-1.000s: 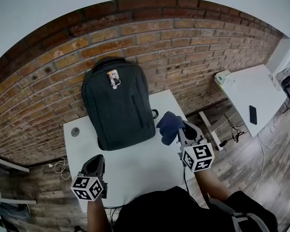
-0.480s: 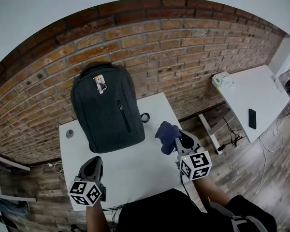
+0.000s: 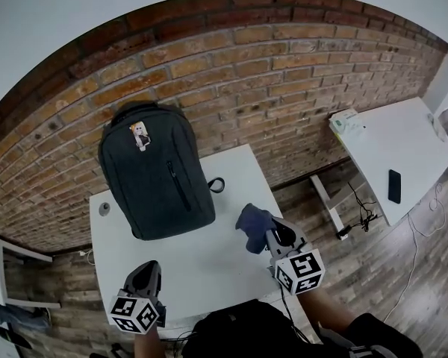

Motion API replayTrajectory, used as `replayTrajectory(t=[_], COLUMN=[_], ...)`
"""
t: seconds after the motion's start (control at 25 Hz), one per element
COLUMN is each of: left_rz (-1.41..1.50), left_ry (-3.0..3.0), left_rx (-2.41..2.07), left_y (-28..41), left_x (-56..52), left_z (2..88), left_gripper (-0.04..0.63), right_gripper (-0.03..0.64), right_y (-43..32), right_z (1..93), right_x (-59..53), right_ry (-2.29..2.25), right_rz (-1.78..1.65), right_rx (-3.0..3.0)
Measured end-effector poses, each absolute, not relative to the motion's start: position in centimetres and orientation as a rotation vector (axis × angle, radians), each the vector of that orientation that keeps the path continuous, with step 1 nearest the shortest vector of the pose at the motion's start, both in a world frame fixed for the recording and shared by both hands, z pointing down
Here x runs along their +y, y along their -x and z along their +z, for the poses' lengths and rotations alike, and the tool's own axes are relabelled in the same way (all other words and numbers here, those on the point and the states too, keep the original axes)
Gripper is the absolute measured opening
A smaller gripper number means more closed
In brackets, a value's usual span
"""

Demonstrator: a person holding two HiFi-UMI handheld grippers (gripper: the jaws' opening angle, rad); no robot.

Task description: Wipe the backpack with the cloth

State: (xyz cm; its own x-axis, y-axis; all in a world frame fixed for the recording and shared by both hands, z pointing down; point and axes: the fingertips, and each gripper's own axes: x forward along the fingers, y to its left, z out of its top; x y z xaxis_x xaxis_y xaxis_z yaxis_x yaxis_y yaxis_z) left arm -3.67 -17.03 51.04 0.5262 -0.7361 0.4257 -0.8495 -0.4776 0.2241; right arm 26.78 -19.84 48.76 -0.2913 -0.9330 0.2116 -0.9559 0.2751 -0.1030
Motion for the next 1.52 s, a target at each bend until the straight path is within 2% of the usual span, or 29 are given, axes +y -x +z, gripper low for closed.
replayTrajectory(t=[0.48,1.12,1.52], left_rz=[0.367,0.257,0.191], left_ry=[-2.441,-2.439,-2.464], left_rx=[-1.217,-1.338,-1.313], left_y=[3.5,15.1,17.5], left_x=[-11.6,13.0,19.5], left_z=[51.6,50.2,49.2], left_gripper=[-0.005,-0.005,-0.005], right_gripper=[0.020,0.020,0.020], right_y=[-24.7,-15.5,-13.3], right_z=[49.0,45.6,42.5], right_x=[-13.2,9.4,17.5], right_ry=[-1.805,-1.847,-1.892], right_rz=[0.283,0.200,0.150], right_rx=[-2.428,-2.471,-2.458])
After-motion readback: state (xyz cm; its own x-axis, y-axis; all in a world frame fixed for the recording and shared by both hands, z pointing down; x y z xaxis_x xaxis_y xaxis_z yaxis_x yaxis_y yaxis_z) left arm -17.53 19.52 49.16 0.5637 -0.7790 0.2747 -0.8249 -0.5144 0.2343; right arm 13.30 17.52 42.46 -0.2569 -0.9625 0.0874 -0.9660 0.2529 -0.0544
